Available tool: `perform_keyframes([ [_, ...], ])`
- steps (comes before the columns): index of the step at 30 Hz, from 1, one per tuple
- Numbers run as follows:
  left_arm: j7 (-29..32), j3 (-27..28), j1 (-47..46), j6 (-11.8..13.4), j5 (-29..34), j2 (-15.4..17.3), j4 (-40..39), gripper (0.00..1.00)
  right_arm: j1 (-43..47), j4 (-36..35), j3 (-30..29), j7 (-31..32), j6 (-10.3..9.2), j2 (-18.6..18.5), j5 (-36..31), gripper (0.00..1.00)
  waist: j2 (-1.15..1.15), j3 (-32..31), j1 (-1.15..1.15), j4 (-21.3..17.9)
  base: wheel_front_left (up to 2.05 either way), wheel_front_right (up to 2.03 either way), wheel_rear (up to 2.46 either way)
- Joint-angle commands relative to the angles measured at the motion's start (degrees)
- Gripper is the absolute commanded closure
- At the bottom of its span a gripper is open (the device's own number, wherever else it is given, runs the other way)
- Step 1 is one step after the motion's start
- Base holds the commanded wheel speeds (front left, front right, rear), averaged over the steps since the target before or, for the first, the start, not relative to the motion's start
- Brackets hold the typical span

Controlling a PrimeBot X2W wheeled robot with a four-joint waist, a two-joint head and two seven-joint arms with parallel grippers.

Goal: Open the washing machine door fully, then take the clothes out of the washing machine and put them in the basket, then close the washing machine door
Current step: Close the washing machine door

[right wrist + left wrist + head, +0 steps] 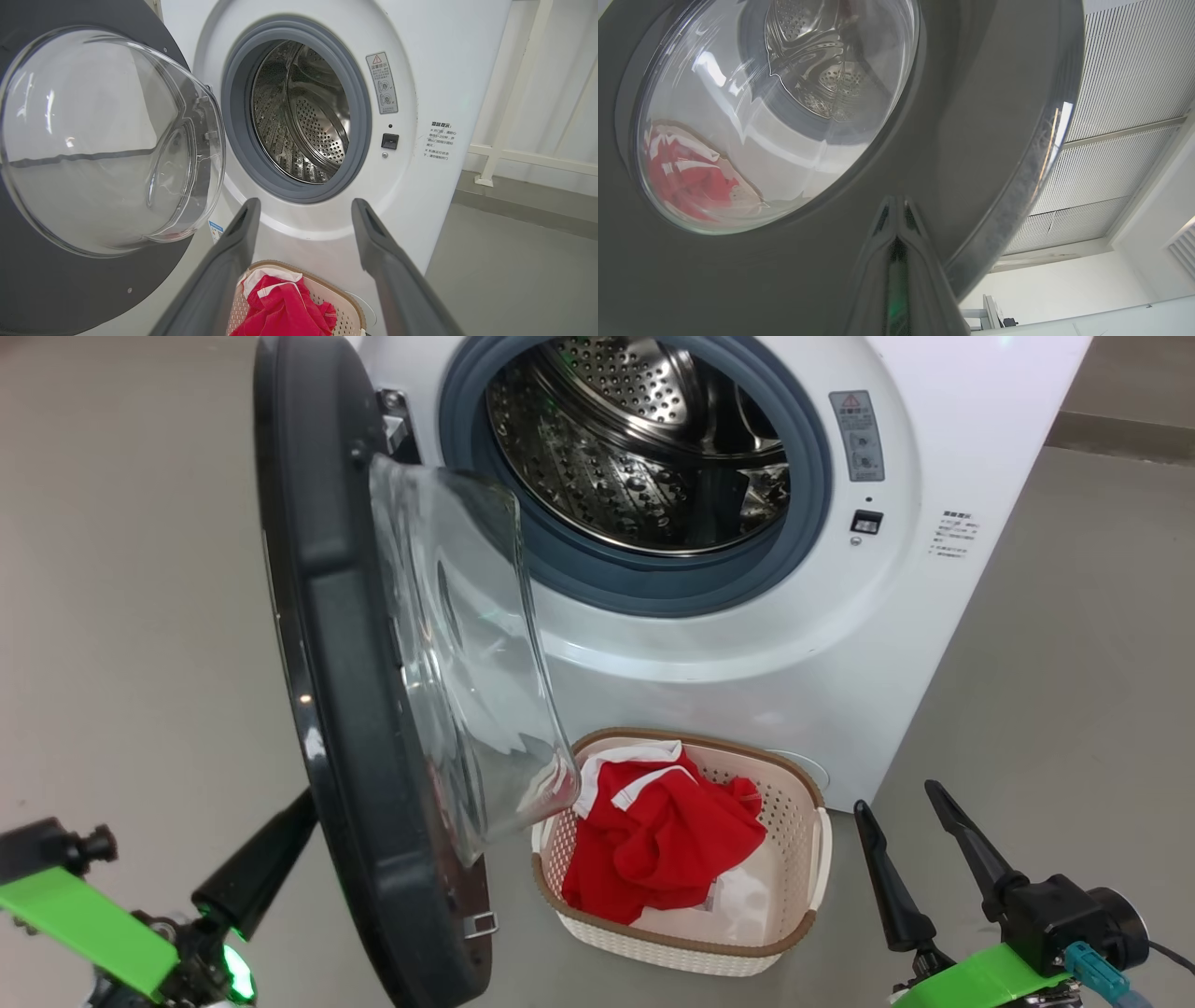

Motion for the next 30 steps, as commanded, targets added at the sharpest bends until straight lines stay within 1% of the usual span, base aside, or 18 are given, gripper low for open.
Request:
perform_keyframes([
  [1, -0.4, 0.2, 0.1, 0.1, -0.9, 0.8, -2.2, 1.00, -2.0, -1.2, 1.3, -0.4, 0.36, -0.5, 0.7, 0.00, 0.00, 0.2, 0.00, -0.7, 0.00, 0.00, 0.00],
  [14, -3.5, -3.5, 1.4, -0.9, -3.1, 0.8, -2.1, 1.00, -2.5, -1.2, 1.4, -0.4, 0.36, -0.5, 0.9, 0.00, 0.00, 1.2, 0.00, -3.7, 0.00, 0.00, 0.00],
  [21, -4.7, -4.9, 1.1, -1.9, -4.1, 0.8, -1.4, 1.00, -3.1, -1.2, 1.8, -0.4, 0.36, -0.5, 0.9, 0.00, 0.00, 1.7, 0.00, -5.2, 0.00, 0.00, 0.00],
  [30, -5.9, -6.1, 0.9, -3.0, -6.6, 0.8, -0.9, 1.00, -3.3, -1.2, 1.7, -0.4, 0.36, -0.5, 0.9, 0.00, 0.00, 1.8, 0.00, -6.0, 0.00, 0.00, 0.00],
])
